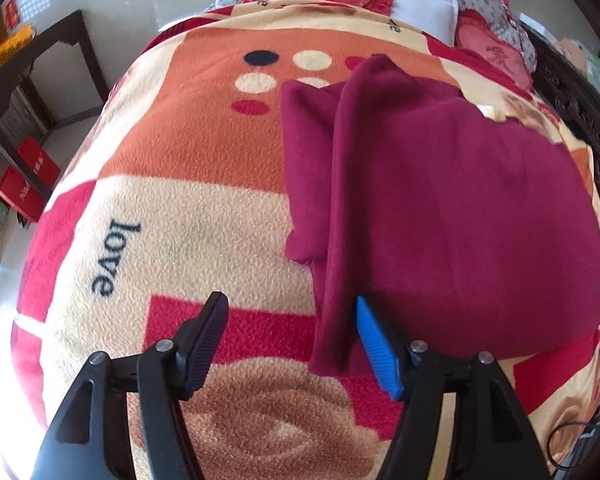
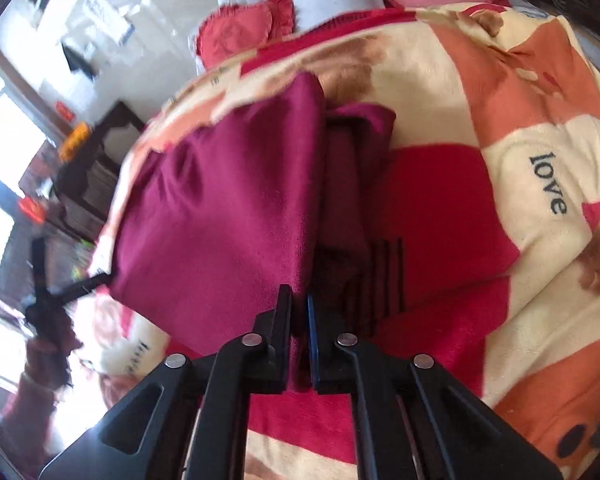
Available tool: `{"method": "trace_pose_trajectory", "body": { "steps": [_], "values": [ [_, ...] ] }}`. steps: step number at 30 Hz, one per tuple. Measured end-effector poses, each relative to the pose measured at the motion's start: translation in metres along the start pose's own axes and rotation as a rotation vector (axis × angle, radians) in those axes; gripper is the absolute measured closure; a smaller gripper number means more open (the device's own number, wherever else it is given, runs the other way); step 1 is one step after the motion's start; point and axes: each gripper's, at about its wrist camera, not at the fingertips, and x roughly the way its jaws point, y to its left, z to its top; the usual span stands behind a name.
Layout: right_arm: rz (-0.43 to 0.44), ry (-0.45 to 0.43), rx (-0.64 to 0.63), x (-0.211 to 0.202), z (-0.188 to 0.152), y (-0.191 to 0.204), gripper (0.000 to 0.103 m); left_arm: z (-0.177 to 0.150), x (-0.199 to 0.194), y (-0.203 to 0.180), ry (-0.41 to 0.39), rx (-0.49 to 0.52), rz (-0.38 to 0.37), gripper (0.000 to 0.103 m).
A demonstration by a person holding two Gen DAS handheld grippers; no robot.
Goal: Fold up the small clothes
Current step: 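Release the hem and open both grippers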
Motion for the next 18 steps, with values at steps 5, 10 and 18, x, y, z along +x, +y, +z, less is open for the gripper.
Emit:
{"method": "trace_pose_trajectory", "body": {
  "steps": [5,10,18],
  "values": [
    [-0.083,-0.127,-0.132,-0.014,0.034,0.035,0.098,-0.003,0.002,0.000,0.002,0.011,0.025,0.032],
    [-0.094,-0.067,-0.145,0.043,0.066,0.044,0.098,-0.004,0.007,0.001,0.002,0.000,0.035,0.031],
    [-0.143,-0.042,-0.053,0.060,0.082,0.038,0.103,-0.007,0.007,0.009,-0.004,-0.042,0.005,0.029]
  ]
}}
